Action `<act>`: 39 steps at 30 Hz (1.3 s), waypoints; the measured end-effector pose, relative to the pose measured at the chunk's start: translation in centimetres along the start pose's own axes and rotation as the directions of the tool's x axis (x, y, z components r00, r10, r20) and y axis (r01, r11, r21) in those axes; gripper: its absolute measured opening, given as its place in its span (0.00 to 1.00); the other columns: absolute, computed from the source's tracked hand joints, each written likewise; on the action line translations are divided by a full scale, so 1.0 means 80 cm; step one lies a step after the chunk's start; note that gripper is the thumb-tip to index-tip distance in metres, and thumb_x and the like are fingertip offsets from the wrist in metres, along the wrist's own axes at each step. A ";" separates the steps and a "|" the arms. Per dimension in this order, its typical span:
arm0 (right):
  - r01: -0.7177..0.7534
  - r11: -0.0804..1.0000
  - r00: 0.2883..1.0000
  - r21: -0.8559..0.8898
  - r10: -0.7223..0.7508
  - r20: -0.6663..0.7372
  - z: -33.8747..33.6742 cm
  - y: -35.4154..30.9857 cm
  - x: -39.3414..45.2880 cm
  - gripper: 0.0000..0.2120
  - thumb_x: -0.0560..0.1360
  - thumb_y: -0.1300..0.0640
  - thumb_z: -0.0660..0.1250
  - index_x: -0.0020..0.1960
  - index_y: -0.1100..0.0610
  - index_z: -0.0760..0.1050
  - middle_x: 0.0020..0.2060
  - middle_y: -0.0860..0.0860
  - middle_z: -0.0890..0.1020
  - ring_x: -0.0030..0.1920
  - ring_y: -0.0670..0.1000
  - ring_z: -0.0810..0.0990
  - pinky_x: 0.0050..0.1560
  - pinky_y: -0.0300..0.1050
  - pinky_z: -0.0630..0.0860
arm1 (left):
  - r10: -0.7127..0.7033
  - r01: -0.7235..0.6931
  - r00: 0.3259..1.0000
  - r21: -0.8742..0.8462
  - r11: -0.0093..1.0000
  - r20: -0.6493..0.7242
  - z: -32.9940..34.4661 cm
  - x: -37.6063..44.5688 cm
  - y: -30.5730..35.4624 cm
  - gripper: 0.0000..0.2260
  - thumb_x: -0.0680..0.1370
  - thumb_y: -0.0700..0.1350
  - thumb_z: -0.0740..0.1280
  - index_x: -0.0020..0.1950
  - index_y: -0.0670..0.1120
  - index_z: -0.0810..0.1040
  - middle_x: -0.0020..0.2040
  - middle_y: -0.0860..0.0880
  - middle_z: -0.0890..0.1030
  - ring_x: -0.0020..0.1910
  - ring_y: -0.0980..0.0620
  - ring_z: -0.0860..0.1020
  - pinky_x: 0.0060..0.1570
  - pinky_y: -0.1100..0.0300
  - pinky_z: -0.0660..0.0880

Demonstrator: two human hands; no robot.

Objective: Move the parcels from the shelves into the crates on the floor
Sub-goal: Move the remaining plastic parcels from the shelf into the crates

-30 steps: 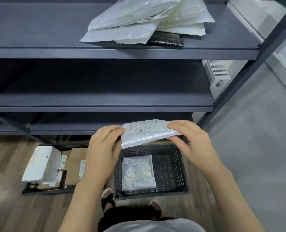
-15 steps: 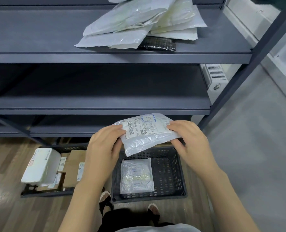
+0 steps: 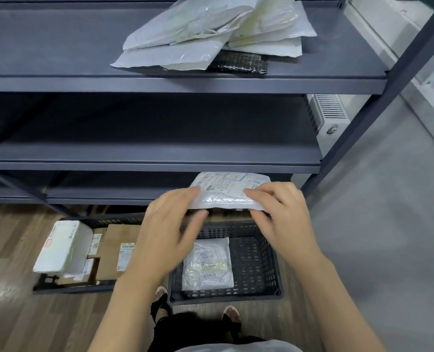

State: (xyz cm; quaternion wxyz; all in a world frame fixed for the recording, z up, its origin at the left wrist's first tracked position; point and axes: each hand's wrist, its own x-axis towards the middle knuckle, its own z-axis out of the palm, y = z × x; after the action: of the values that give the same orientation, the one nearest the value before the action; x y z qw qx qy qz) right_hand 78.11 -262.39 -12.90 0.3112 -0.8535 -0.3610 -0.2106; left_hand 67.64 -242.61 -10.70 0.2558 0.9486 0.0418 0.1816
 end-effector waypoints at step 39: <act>-0.518 0.824 0.769 0.230 0.331 0.547 -0.038 -0.011 0.040 0.15 0.80 0.55 0.60 0.65 0.50 0.75 0.47 0.38 0.80 0.45 0.32 0.76 0.43 0.23 0.69 | 0.095 -0.064 0.896 0.086 0.994 -0.434 0.006 0.001 -0.020 0.08 0.76 0.40 0.63 0.49 0.42 0.81 0.46 0.44 0.84 0.47 0.54 0.77 0.48 0.73 0.69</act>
State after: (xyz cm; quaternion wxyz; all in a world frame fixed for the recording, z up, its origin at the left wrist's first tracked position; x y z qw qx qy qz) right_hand 79.14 -262.45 -8.51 0.4051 -0.8641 -0.2534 0.1583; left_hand 67.95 -241.46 -11.84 0.1993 0.8929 0.0658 0.3985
